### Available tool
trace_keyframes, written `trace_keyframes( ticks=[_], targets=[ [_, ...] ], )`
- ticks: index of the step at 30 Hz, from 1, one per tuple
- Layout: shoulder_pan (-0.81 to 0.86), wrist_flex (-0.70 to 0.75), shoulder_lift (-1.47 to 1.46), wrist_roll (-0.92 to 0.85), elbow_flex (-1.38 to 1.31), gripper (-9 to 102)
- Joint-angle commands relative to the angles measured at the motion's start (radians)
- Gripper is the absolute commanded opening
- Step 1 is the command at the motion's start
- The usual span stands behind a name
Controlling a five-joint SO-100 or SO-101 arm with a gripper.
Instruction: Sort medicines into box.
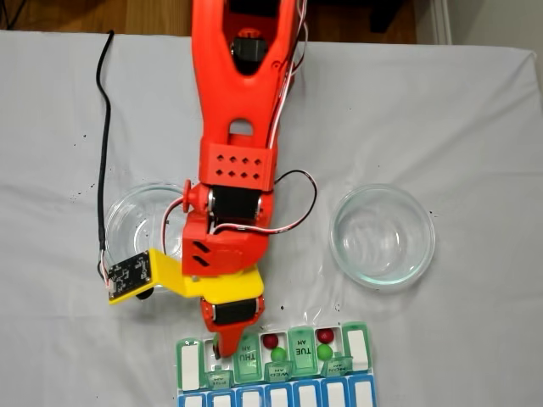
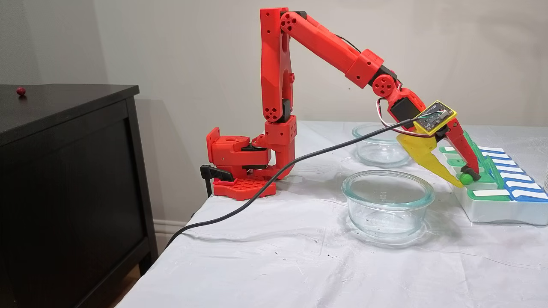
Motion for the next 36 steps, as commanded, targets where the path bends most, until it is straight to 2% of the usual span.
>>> trace_keyframes(
  ticks=[1,14,36],
  targets=[
    [-0.002,-0.037,0.005,0.008,-0.140,0],
    [0.031,0.169,0.175,-0.063,-0.167,0],
    [0.011,0.000,0.018,-0.066,-0.193,0]
  ],
)
